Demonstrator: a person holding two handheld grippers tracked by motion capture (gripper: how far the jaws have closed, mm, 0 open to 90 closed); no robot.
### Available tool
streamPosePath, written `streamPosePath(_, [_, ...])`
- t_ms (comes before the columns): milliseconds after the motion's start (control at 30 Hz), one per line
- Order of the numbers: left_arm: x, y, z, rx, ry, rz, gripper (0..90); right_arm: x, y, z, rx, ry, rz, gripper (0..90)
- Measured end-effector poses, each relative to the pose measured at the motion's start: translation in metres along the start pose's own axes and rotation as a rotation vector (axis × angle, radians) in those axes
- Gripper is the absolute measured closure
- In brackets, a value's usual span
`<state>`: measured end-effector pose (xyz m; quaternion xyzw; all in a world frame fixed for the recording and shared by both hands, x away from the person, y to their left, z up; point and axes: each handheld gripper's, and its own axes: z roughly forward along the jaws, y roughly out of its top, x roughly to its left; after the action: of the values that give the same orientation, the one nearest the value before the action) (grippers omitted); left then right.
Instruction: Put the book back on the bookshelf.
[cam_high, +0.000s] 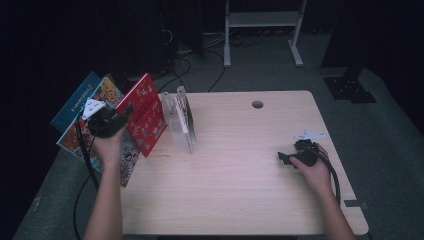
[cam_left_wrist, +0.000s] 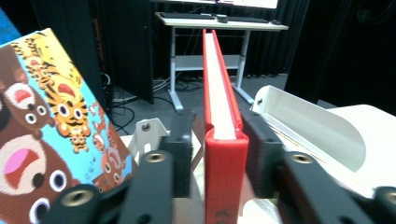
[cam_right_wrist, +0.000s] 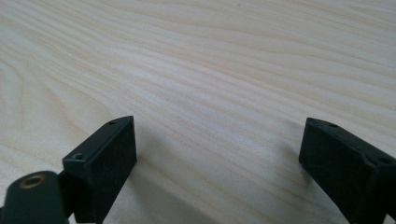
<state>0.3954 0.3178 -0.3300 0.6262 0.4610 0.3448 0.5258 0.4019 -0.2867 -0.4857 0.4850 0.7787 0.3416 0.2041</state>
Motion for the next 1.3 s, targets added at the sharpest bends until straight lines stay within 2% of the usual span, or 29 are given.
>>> streamPosePath(200, [-0.002,0.001,-0.009,0.017,0.019,0.012,45.3,0.000,0.000,0.000,0.000,0.000,0.000,10.1])
streamPosePath(267, [-0.004,0.001,-0.012,0.012,0.009,0.011,40.5,0.000,0.000,0.000,0.000,0.000,0.000,10.1])
streamPosePath(367, [-0.008,0.000,-0.016,0.036,0.006,0.018,32.5,0.000,0.000,0.000,0.000,0.000,0.000,10.1])
streamPosePath(533, [-0.013,-0.004,-0.021,0.047,0.028,0.004,20.7,0.000,0.000,0.000,-0.001,-0.002,0.001,10.2])
streamPosePath(767, [-0.021,-0.013,-0.029,0.044,0.041,0.008,9.1,0.000,0.000,0.000,0.000,-0.002,0.001,10.2])
streamPosePath(967, [-0.031,-0.022,-0.037,0.050,0.038,0.006,2.1,0.000,0.000,0.000,0.000,-0.002,0.001,10.2])
streamPosePath(1133, [-0.037,-0.031,-0.047,0.047,0.033,-0.010,0.9,0.000,0.000,0.000,0.000,-0.002,0.002,10.2])
streamPosePath(1300, [-0.043,-0.039,-0.056,0.053,0.012,0.003,0.0,0.000,0.000,0.000,0.000,-0.002,0.001,10.2])
